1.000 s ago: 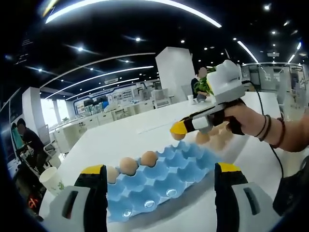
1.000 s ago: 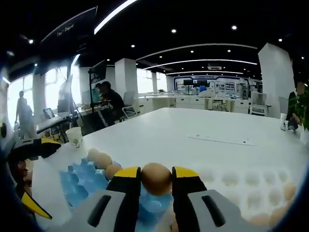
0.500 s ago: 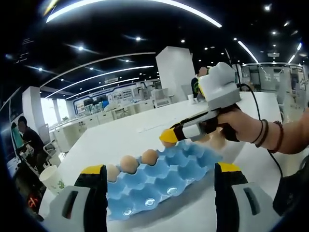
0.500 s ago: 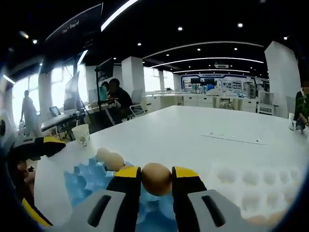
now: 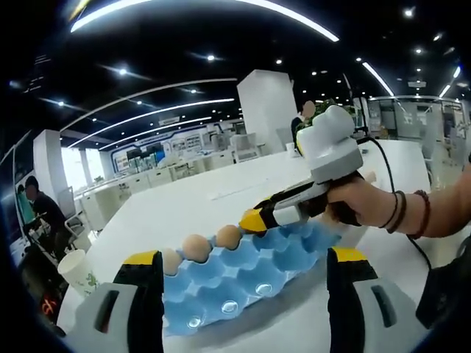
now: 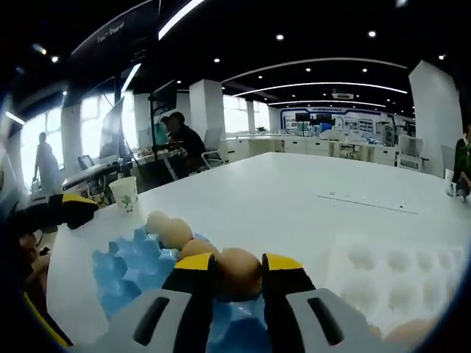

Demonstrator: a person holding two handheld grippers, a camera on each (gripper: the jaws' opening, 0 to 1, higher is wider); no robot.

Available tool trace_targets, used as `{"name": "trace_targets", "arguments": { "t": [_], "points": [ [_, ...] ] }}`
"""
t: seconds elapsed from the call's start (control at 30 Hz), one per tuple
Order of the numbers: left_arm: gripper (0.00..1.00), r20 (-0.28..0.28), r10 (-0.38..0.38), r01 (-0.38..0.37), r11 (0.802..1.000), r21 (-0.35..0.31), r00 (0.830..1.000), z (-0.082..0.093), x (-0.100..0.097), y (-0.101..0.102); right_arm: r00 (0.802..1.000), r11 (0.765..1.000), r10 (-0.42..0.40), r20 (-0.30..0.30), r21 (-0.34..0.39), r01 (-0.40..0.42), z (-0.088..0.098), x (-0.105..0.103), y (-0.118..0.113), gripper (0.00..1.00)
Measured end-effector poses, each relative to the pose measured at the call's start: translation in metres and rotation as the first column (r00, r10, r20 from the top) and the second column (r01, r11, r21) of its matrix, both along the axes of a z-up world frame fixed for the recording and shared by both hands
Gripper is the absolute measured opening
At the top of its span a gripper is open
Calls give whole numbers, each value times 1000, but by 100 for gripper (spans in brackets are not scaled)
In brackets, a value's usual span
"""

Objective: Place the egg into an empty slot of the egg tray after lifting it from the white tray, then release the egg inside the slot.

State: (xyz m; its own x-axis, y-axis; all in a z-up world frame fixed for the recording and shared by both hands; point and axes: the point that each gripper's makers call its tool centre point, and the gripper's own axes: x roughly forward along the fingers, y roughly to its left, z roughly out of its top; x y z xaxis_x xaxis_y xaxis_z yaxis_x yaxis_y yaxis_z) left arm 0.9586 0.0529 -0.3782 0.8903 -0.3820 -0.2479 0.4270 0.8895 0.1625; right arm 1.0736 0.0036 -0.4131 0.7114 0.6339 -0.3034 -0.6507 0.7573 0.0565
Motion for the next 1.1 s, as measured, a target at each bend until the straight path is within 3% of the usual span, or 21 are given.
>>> {"name": "trace_targets", "arguments": {
  "t": [0.23,0.53,0.83,1.1],
  "points": [
    [94,-2,-4,4,1000,0,1000,-1,2,-1,999,1000,12,-39,-15,-13,-8,-3,2,26],
    [94,-14,-6,6,1000,5,1000,-5,2,-2,999,1000,11,-35,-18,-12,-6,-4,2,27],
    [95,-14,-4,4,1000,1,1000,-5,3,-1,1000,1000,13,10,15,-13,4,-3,1,34],
    [95,-4,-3,3,1000,-4,1000,0,3,-2,998,1000,-15,61,22,14,20,-6,-15,41]
  ]
}}
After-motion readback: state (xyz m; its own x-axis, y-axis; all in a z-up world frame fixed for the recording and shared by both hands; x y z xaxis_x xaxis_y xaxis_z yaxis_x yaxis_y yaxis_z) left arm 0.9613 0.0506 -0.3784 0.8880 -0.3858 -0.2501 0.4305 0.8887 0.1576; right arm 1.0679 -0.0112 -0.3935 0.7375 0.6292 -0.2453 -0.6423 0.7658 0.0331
